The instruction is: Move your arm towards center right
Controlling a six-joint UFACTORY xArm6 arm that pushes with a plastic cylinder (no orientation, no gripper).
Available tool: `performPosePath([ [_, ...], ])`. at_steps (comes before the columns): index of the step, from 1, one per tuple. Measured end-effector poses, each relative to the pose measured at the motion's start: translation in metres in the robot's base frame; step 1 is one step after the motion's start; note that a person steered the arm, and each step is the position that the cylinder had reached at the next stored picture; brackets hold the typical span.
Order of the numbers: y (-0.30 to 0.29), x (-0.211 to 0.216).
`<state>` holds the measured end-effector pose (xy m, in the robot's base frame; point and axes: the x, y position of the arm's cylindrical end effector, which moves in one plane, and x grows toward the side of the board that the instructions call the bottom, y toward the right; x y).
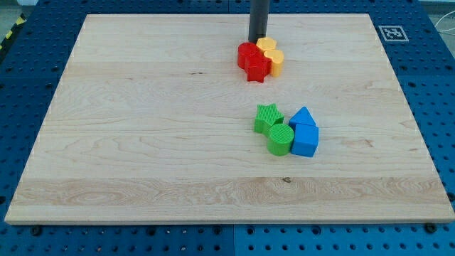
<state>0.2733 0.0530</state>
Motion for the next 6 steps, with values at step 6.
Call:
performPosePath([
  [6,0.153,0.093],
])
